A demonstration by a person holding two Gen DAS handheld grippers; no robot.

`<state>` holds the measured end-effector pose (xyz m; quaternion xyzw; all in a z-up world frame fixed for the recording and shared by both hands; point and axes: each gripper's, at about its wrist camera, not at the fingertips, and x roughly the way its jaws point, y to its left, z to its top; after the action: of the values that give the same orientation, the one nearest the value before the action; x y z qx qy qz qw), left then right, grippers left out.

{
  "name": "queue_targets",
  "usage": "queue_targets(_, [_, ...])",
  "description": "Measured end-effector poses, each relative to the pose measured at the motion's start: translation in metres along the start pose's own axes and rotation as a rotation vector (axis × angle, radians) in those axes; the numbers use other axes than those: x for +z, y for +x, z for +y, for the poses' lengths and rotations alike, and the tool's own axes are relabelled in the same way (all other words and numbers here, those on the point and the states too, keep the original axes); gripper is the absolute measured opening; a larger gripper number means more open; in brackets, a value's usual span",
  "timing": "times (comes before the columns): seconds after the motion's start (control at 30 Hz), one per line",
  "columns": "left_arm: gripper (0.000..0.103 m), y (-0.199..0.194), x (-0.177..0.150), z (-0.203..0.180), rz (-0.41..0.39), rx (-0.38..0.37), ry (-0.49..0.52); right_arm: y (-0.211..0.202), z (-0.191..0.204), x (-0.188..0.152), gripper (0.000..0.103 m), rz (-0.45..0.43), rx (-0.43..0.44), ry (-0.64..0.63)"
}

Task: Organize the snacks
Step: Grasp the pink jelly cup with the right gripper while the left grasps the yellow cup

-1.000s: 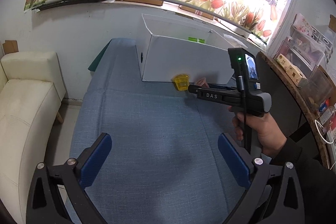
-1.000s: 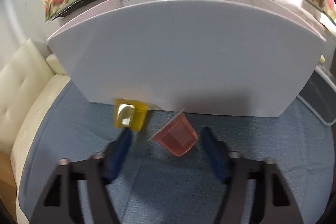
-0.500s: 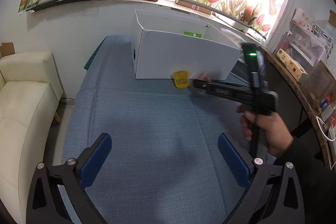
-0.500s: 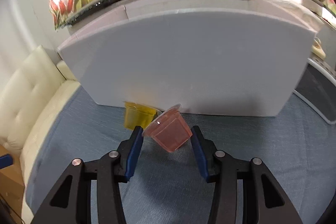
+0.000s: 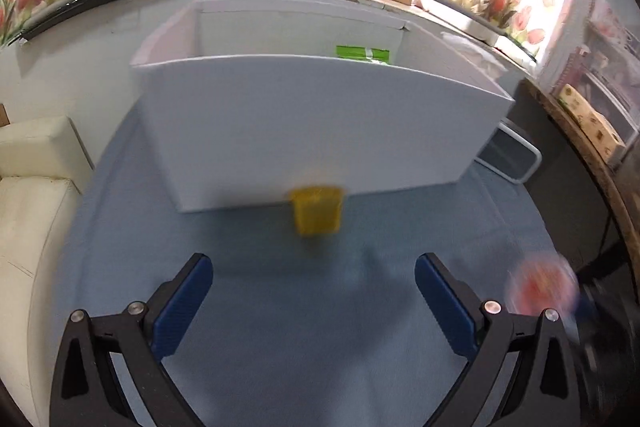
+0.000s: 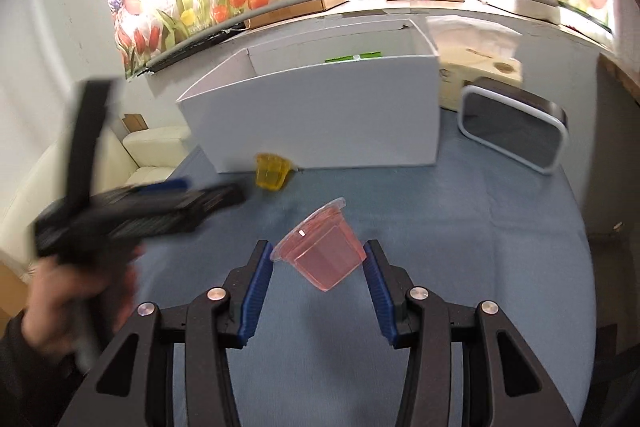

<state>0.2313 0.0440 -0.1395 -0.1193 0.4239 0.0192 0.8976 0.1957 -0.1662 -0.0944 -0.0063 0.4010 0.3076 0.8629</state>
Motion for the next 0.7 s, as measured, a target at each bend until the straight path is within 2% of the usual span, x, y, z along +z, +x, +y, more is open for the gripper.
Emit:
queue_targets(0.1, [0.103, 0.026, 0.009, -0.010, 0.013, 0.044, -0.016, -0.009, -0.001, -0.012, 0.051, -0.010, 0.003, 0.006])
queue_targets(0.2, [0.102, 0.040, 0.014, -0.013, -0.012, 0.113, -0.007, -0.015, -0.001, -0.021, 0.051, -0.014, 0.001, 0.006])
queue_targets(0.27, [0.096, 0.046, 0.017, -0.011, -0.013, 0.131, -0.040, -0.015, -0.005, -0.025, 0.051, -0.014, 0.003, 0.017])
queue_targets(0.33, [0.070, 0.051, 0.018, -0.007, 0.005, 0.139, -0.073, -0.013, -0.009, -0.029, 0.051, -0.011, 0.007, 0.031])
queue_targets(0.4, [0.049, 0.055, 0.017, -0.006, 0.023, 0.146, -0.078, -0.010, -0.011, -0.031, 0.051, -0.006, 0.013, 0.042])
queue_targets(0.43, [0.047, 0.055, 0.016, -0.006, 0.021, 0.159, -0.071, -0.009, -0.011, -0.031, 0.051, -0.009, 0.016, 0.041])
queue_targets(0.7, [0.045, 0.025, 0.000, 0.003, -0.013, 0.078, -0.041, -0.007, -0.013, -0.033, 0.051, -0.016, 0.047, 0.059])
